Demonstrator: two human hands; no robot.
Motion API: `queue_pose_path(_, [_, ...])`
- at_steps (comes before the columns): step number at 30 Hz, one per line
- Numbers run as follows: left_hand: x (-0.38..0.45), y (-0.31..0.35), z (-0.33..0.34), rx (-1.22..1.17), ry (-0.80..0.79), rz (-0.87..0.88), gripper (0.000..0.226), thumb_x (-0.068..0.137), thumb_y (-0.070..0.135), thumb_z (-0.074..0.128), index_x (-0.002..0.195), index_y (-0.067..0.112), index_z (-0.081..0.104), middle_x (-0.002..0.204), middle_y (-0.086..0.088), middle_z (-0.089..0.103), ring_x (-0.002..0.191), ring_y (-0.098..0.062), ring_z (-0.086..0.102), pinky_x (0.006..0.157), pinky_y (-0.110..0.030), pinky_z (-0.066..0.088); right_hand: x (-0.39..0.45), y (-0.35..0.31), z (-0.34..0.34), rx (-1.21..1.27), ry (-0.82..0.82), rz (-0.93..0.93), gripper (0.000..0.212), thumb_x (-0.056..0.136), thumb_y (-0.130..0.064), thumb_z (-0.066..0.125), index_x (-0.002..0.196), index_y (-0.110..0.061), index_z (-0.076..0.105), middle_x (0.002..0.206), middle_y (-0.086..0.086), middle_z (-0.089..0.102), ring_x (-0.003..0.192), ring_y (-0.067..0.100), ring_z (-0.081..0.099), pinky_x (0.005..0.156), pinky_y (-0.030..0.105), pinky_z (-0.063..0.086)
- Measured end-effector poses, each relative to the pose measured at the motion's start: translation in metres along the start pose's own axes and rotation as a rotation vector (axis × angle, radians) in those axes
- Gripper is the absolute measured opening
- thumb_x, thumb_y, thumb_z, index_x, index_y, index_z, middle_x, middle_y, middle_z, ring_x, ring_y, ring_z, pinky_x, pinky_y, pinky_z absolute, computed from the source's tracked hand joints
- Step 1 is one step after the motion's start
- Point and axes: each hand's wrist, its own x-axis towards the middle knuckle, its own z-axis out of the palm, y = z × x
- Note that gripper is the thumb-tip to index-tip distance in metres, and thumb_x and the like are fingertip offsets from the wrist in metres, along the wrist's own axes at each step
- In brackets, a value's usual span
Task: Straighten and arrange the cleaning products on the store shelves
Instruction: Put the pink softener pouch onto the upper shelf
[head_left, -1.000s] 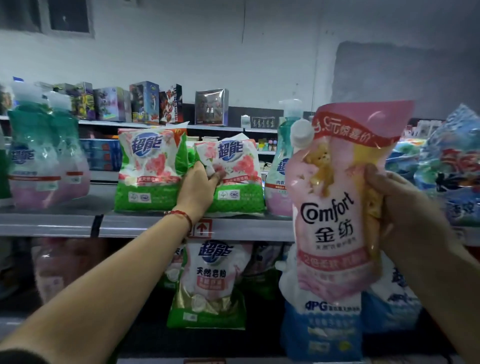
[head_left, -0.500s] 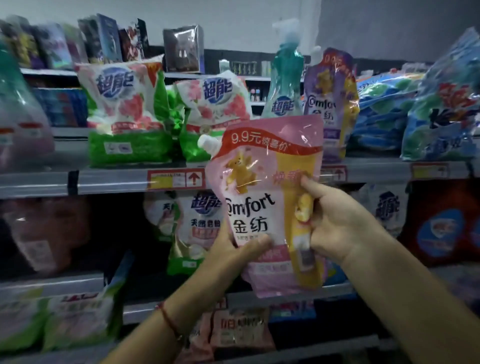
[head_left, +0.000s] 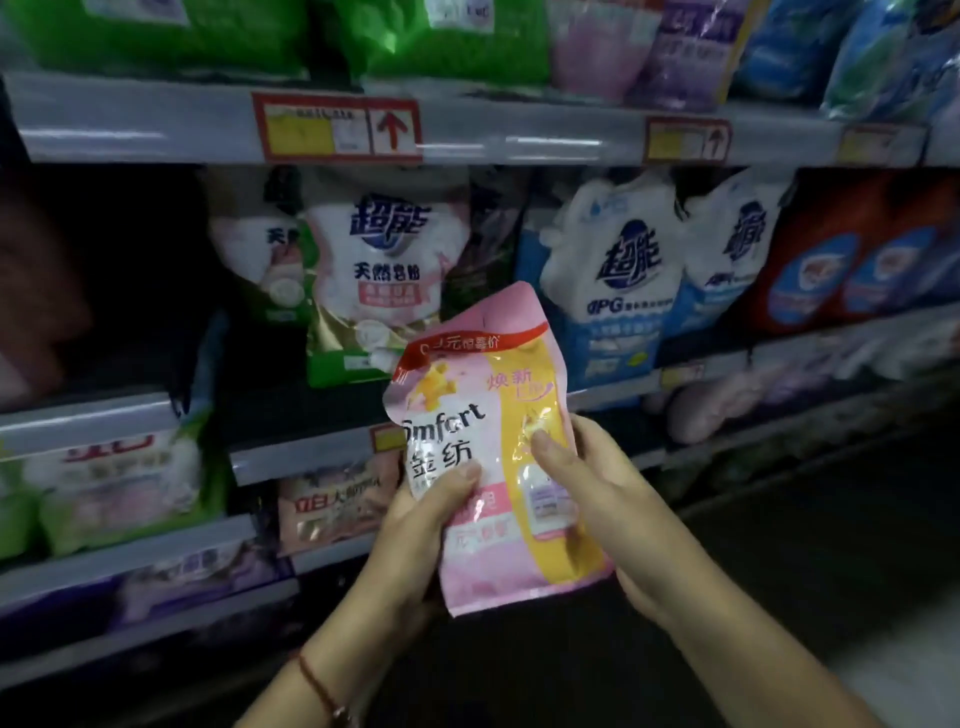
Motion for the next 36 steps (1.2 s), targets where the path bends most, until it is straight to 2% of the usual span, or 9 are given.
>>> queue_pose_path(4, [-0.001,-0.004,-0.016,0.143,-0.058,0.094,0.046,0.081,0.020,0.069,0.125,0.008,0.062,0.113,-0.021,0.075,0.100,-0.039,0.074,0.083,-0.047,0.063,-0.011,0.031,0.011,-0.001,0.053,-0.096,0.049,0.085,-0.035,0.077,0.128,-0.025,0.056,0.118,-0.002,0.074,0.107,0.020,0.072,0.089,0.039,0.060])
queue_pose_path(9, [-0.007,0.011,0.008,0.485,-0.159,0.256,0.051,0.081,0.029,0.074,0.129,0.026,0.057,0.118,-0.001,0.076,0.105,-0.024,0.074,0.087,-0.044,0.060,-0.020,0.045,-0.001,0.148,0.157,-0.130,0.048,0.085,-0.036,0.070,0.129,-0.026,0.055,0.121,0.003,0.072,0.107,0.026,0.072,0.088,0.047,0.058])
queue_pose_path(13, [-0.006,0.017,0.049,0.862,-0.338,0.394,0.084,0.087,0.044,0.072,0.153,0.051,0.021,0.134,0.020,0.065,0.116,-0.009,0.068,0.097,-0.047,0.055,-0.027,0.051,-0.024,0.367,0.259,-0.111,0.052,0.080,-0.044,0.069,0.126,-0.023,0.057,0.115,0.006,0.075,0.104,0.028,0.073,0.082,0.043,0.060])
queue_pose_path(16, [-0.004,0.011,0.084,1.073,-0.474,0.401,0.098,0.085,0.057,0.071,0.153,0.062,0.001,0.136,0.022,0.062,0.117,-0.009,0.067,0.096,-0.047,0.056,-0.034,0.061,-0.053,0.530,0.338,-0.102,0.056,0.082,-0.045,0.064,0.131,-0.018,0.056,0.119,0.013,0.073,0.107,0.032,0.072,0.086,0.047,0.059])
queue_pose_path(20, [0.006,-0.012,0.135,1.133,-0.705,0.235,0.109,0.086,0.051,0.077,0.141,0.075,-0.013,0.129,0.025,0.066,0.108,-0.003,0.071,0.096,-0.039,0.057,-0.052,0.073,-0.108,0.603,0.425,-0.116,0.054,0.087,-0.042,0.065,0.134,-0.016,0.055,0.121,0.018,0.071,0.108,0.038,0.070,0.088,0.050,0.056])
queue_pose_path(24, [0.030,-0.048,0.199,1.056,-0.867,0.129,0.109,0.087,0.036,0.079,0.144,0.072,-0.008,0.126,0.038,0.061,0.109,0.004,0.068,0.090,-0.021,0.057,-0.068,0.068,-0.181,0.538,0.541,-0.134,0.053,0.081,-0.040,0.069,0.129,-0.020,0.057,0.113,0.012,0.075,0.101,0.034,0.073,0.087,0.051,0.057])
queue_pose_path(29, [0.074,-0.100,0.305,0.911,-0.889,0.155,0.090,0.091,0.005,0.072,0.153,0.048,0.022,0.134,0.010,0.067,0.118,-0.015,0.069,0.094,-0.035,0.059,-0.074,0.033,-0.293,0.464,0.628,-0.227,0.028,0.096,-0.023,0.061,0.124,-0.021,0.059,0.113,0.006,0.076,0.101,0.027,0.074,0.088,0.049,0.058])
queue_pose_path(34, [0.105,-0.137,0.413,0.708,-0.769,-0.073,0.042,0.093,0.001,0.065,0.133,0.012,0.056,0.118,-0.018,0.074,0.108,-0.036,0.072,0.089,-0.045,0.062,-0.073,-0.012,-0.406,0.192,0.600,-0.286,0.025,0.093,-0.027,0.069,0.117,-0.029,0.061,0.111,-0.003,0.076,0.101,0.021,0.074,0.094,0.052,0.056])
queue_pose_path(36, [0.120,-0.148,0.445,0.636,-0.665,-0.133,0.041,0.091,0.005,0.067,0.131,0.007,0.061,0.114,-0.024,0.074,0.107,-0.043,0.071,0.092,-0.051,0.060,-0.067,-0.032,-0.441,0.085,0.550,-0.291,0.030,0.087,-0.031,0.073,0.115,-0.035,0.061,0.112,-0.007,0.075,0.102,0.018,0.074,0.096,0.051,0.055])
